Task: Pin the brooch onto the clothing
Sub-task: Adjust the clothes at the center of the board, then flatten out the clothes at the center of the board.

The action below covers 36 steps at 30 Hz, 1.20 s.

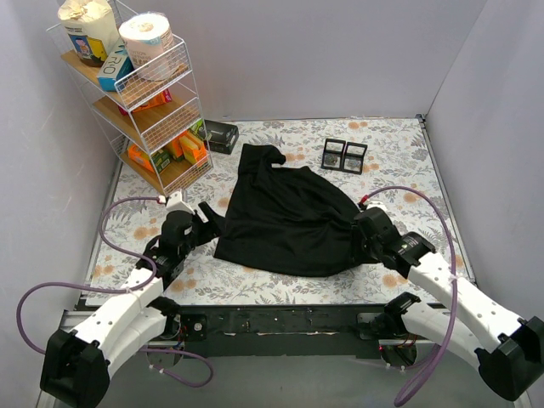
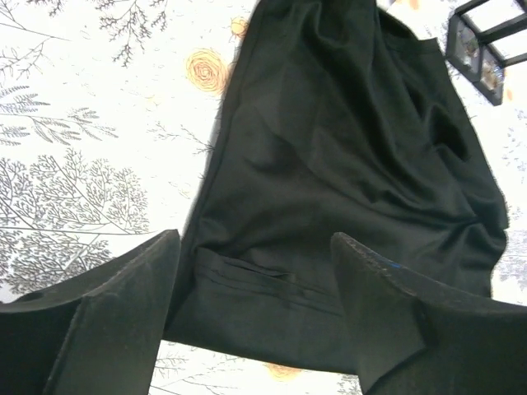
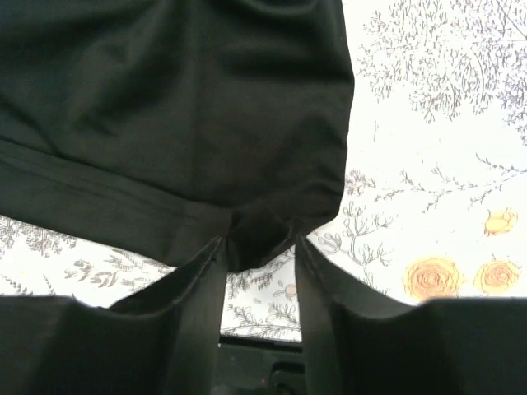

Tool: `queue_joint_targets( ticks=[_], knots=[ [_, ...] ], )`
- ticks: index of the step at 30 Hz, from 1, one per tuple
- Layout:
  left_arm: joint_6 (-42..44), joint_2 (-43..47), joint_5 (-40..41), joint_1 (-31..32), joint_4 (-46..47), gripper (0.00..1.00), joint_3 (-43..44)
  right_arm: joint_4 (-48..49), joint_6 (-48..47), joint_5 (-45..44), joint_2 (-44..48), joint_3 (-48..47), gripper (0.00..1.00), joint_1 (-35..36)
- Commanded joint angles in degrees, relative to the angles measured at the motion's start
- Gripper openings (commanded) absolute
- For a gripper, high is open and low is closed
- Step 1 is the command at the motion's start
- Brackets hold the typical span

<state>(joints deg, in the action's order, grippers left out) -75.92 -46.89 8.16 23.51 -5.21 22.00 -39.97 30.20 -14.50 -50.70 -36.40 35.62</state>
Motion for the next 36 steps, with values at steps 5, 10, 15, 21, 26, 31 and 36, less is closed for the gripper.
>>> queue_joint_targets(
  ticks=[5,10,15,21,26,31,36],
  knots=[
    [-0.2,-1.8,-12.0,-0.1,-2.3,0.76,2.0,-6.6,3.8,0.5,6.5,-2.4,0.69,0.9],
    [1.5,-12.2,-11.2,0.7,-5.3,0.72,3.9,-5.1,2.2,0.1,3.4,-2.6,0.69,0.9],
    [3.0,-15.7,-8.9,1.7,-5.0,0.63,5.5,-3.4,1.0,-2.0,0.8,-2.9,0.69,0.9],
    [3.5,-16.7,-9.7,2.2,-4.2,0.55,5.7,-3.8,1.3,-1.2,-1.7,-2.5,0.66,0.9],
    [3.7,-18.1,-9.8,2.5,-3.8,0.54,5.7,-3.1,2.1,1.4,-1.6,-1.2,0.64,0.9],
    [3.8,-20.3,-9.0,2.7,-3.2,0.52,6.1,-2.4,2.6,2.5,-0.7,-0.3,0.63,0.9],
    [3.7,-21.5,-7.1,2.9,-2.7,0.48,6.9,-2.1,3.0,3.0,-0.5,0.5,0.62,0.9]
  ],
)
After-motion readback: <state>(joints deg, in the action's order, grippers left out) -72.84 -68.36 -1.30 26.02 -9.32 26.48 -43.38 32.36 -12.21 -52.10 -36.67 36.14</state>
